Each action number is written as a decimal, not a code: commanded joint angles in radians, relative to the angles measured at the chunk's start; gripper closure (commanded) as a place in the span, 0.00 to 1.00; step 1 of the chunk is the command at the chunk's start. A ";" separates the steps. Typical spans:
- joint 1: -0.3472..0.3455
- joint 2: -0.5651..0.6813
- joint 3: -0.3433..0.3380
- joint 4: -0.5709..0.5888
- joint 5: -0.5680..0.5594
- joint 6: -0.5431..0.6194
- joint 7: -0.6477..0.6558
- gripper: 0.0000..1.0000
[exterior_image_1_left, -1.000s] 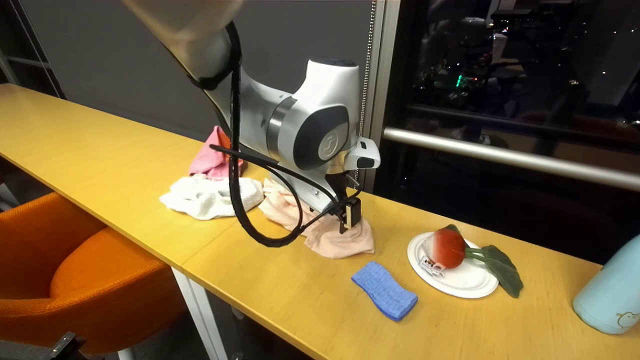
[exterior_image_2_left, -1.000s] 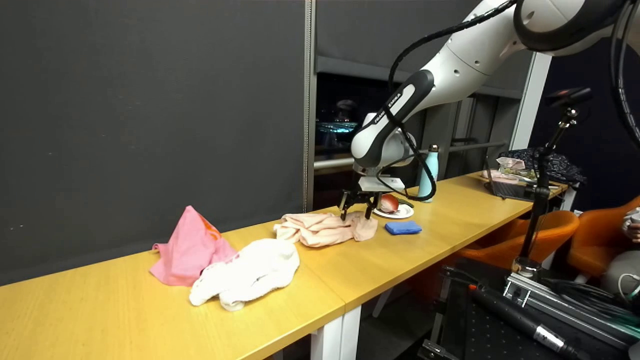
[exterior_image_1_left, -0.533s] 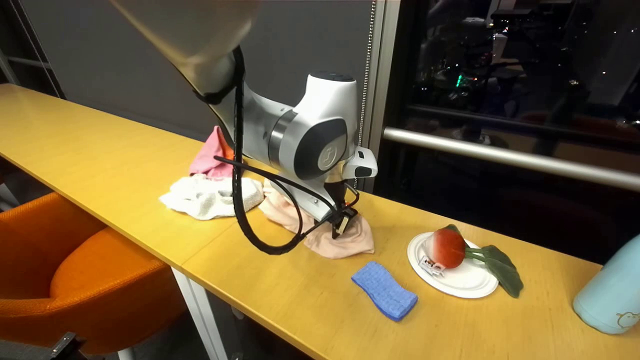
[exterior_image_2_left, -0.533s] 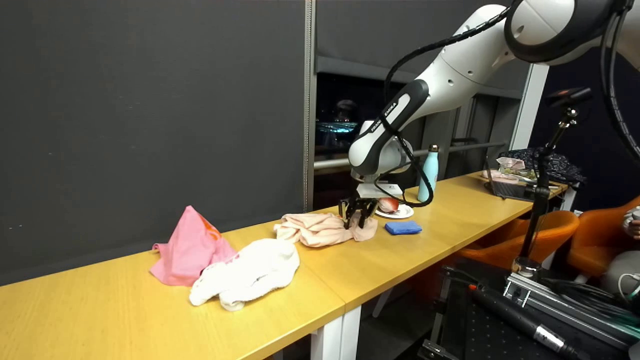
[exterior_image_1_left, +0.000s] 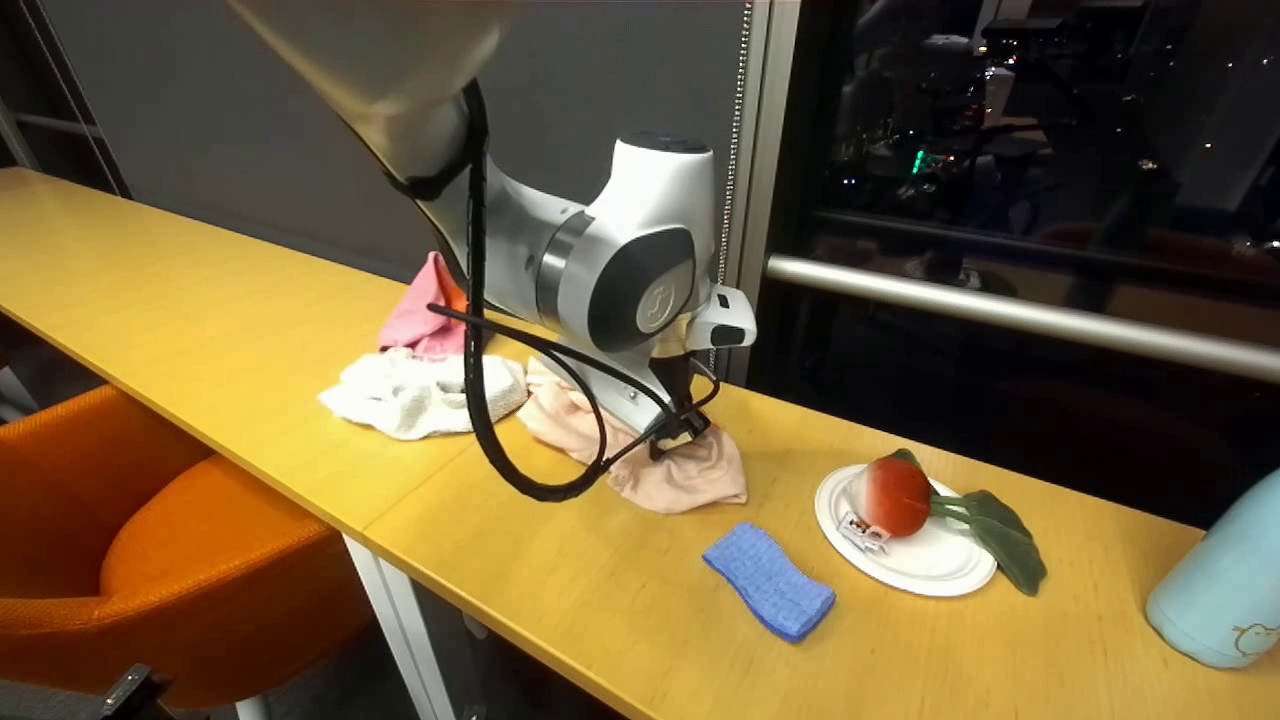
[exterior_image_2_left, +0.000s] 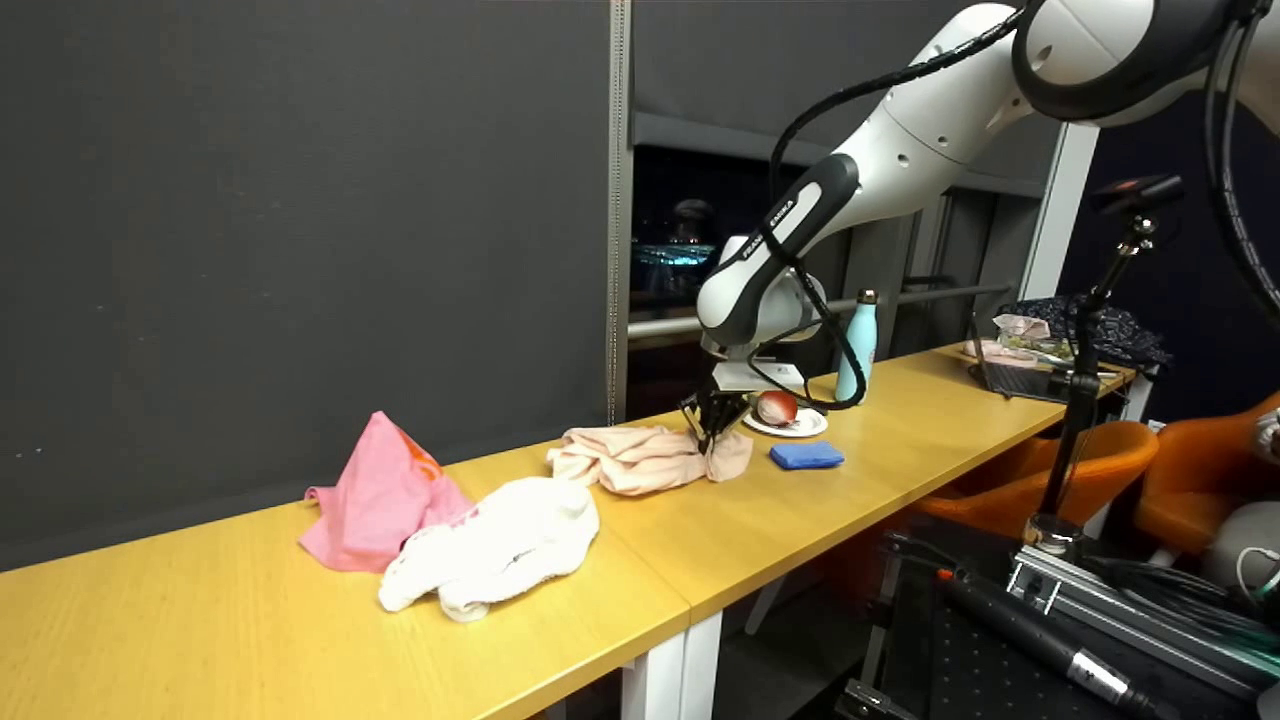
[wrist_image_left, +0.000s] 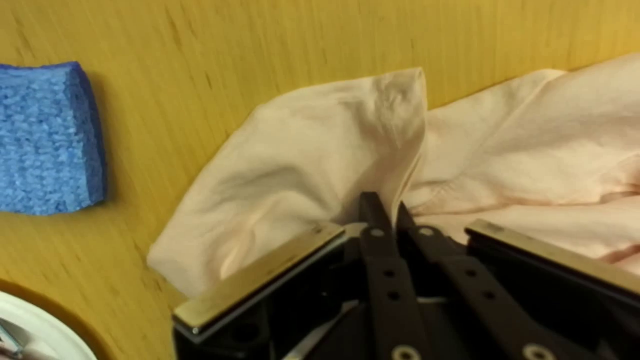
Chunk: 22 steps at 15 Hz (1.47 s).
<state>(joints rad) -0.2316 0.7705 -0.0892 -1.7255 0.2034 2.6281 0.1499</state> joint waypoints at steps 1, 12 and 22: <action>0.009 -0.090 0.004 -0.061 0.014 -0.027 0.004 0.99; 0.097 -0.370 0.016 -0.228 0.011 -0.041 0.018 0.99; 0.108 -0.565 0.030 -0.353 0.014 -0.043 0.001 0.99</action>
<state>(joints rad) -0.1150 0.2986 -0.0396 -2.0209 0.2035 2.6014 0.1620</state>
